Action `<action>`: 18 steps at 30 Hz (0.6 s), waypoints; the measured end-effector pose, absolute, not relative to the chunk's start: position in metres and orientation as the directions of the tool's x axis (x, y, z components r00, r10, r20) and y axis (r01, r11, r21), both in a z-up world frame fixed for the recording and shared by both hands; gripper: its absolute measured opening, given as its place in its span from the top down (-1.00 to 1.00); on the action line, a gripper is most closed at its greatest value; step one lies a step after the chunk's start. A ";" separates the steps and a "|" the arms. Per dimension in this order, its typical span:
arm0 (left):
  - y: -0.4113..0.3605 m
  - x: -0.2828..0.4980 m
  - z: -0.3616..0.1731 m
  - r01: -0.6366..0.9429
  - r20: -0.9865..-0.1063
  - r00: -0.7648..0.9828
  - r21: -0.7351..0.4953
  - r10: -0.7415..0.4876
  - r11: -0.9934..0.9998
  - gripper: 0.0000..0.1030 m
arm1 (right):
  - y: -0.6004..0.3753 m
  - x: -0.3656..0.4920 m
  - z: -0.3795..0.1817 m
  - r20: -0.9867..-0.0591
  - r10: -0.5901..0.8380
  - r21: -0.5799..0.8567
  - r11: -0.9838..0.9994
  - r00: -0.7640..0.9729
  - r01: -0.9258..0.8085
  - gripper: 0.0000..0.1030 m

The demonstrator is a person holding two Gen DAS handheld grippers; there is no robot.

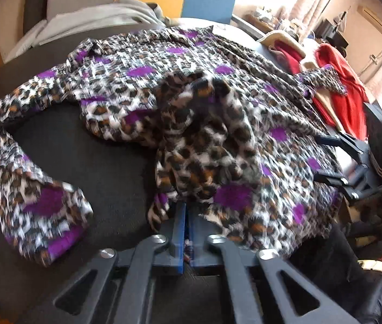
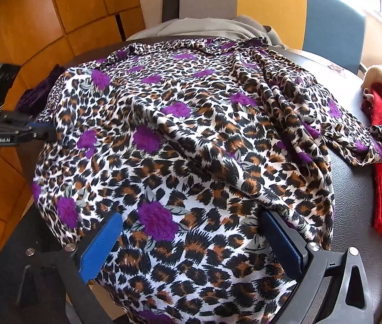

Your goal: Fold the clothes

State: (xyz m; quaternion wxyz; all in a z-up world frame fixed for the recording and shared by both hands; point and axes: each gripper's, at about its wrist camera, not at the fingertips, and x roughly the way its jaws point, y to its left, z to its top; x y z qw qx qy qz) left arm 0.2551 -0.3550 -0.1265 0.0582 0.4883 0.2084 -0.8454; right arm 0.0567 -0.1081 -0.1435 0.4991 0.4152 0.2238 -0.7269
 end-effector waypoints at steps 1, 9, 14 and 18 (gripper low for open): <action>-0.355 0.267 -0.117 0.291 -0.823 -0.550 -0.347 0.142 -0.892 0.99 | -0.108 0.057 -0.144 -0.824 -0.544 0.086 -0.400 -0.160 0.913 -1.00; -0.359 0.370 -0.075 0.273 -0.581 -0.764 -0.684 0.279 -0.676 1.00 | -0.107 0.047 -0.149 -0.784 -0.599 0.119 -0.399 -0.161 0.909 -1.00; -0.356 0.371 -0.097 0.358 -0.617 -0.744 -0.692 0.256 -0.627 0.90 | -0.102 0.056 -0.146 -0.789 -0.591 0.099 -0.394 -0.170 0.914 -1.00; -0.353 0.372 -0.114 0.423 -0.645 -0.725 -0.693 0.239 -0.584 0.89 | -0.103 0.056 -0.138 -0.824 -0.550 0.103 -0.378 -0.134 0.920 -1.00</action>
